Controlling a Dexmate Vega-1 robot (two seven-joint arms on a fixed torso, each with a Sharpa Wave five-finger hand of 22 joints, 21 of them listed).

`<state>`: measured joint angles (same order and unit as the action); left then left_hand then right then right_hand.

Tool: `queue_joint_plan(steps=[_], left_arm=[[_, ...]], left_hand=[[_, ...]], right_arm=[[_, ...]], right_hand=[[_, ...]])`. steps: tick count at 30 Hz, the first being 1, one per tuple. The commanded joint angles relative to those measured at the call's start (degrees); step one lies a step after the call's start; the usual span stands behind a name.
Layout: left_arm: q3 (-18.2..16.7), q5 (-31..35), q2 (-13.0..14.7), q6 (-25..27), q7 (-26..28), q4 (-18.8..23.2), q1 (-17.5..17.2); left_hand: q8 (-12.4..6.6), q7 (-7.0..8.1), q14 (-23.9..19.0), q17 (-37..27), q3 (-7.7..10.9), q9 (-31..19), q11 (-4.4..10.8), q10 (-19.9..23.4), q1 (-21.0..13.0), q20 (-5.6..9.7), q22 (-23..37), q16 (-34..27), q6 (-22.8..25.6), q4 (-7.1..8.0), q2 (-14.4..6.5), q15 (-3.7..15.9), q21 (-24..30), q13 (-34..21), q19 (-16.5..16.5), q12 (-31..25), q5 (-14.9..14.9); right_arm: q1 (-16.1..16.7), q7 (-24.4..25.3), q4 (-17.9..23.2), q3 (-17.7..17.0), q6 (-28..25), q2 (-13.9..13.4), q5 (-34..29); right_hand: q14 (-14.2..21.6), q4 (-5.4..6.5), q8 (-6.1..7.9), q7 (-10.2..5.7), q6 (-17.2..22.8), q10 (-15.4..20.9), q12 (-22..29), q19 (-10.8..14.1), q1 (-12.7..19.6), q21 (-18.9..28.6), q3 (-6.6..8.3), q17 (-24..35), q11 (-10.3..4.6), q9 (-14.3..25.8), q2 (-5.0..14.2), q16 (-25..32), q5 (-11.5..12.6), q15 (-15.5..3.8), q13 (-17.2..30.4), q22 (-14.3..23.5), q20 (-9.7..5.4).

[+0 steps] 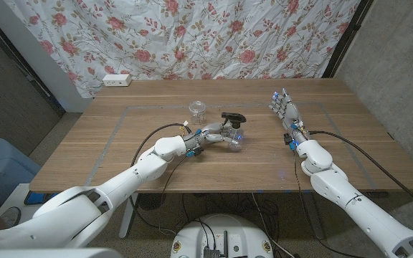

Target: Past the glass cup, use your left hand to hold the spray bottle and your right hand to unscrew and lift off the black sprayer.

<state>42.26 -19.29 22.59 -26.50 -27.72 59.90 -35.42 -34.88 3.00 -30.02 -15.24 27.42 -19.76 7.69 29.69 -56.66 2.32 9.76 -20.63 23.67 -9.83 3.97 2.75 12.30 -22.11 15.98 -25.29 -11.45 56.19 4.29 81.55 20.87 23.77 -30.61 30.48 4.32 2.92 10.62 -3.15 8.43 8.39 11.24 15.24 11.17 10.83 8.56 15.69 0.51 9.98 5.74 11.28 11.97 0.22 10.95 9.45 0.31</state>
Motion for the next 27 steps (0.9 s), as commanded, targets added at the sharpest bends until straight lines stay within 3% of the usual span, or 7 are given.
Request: queue_joint_plan(steps=[1, 10, 27], left_arm=[[-0.9, -1.69, -0.3, 1.62, 1.03, 1.4, -0.65], [-1.2, -1.7, 0.3, 2.79, 2.16, 3.64, -1.07], [-1.52, 2.36, 4.97, 8.51, 8.41, 14.71, -2.98]], left_hand=[[-1.93, 0.16, -0.95, -1.0, -1.0, -1.18, 0.91, 2.77, -2.07, 2.36, 0.35, -0.99, 1.61, 0.03, -2.88, 8.06, 0.36, -1.37, 1.27, -1.47, -0.32], [-3.37, 0.19, -1.59, -2.05, -1.98, -2.34, 1.21, 2.96, -2.87, 2.18, 0.44, -1.89, 1.54, 0.03, -3.73, 8.27, 0.55, -2.84, 2.42, -2.42, -0.44], [-4.77, 0.07, -1.57, -3.28, -3.5, -3.49, 1.21, 3.0, -2.91, 2.17, 0.5, -2.71, 0.93, 0.24, -4.27, 8.32, 0.41, -4.34, 2.72, -3.21, -0.46]], right_arm=[[0.5, 0.16, 0.1, -0.38, 0.67, -0.06, 0.13], [0.7, -0.34, 0.59, -0.59, 0.64, -0.6, 0.34], [0.72, -0.52, 2.62, -0.92, 0.28, -2.76, -1.47]], right_hand=[[0.31, -0.38, 0.28, -0.14, 0.46, 0.54, 0.1, 0.18, -0.31, 0.08, 0.35, -0.06, 0.11, 0.19, 0.2, 0.6, 0.08, 0.1, 0.13, 0.2, 0.22], [0.32, -0.45, 0.26, -0.16, 0.48, 0.61, 0.11, 0.27, -0.38, 0.09, 0.43, -0.16, 0.1, 0.19, 0.22, 0.62, 0.08, 0.01, 0.13, 0.2, 0.2], [0.41, -0.64, 0.33, -0.2, 0.8, 0.81, 0.16, 0.32, -0.46, 0.07, 0.6, -0.37, 0.11, 0.19, 0.22, 0.66, 0.09, 0.01, 0.13, 0.21, 0.21]])
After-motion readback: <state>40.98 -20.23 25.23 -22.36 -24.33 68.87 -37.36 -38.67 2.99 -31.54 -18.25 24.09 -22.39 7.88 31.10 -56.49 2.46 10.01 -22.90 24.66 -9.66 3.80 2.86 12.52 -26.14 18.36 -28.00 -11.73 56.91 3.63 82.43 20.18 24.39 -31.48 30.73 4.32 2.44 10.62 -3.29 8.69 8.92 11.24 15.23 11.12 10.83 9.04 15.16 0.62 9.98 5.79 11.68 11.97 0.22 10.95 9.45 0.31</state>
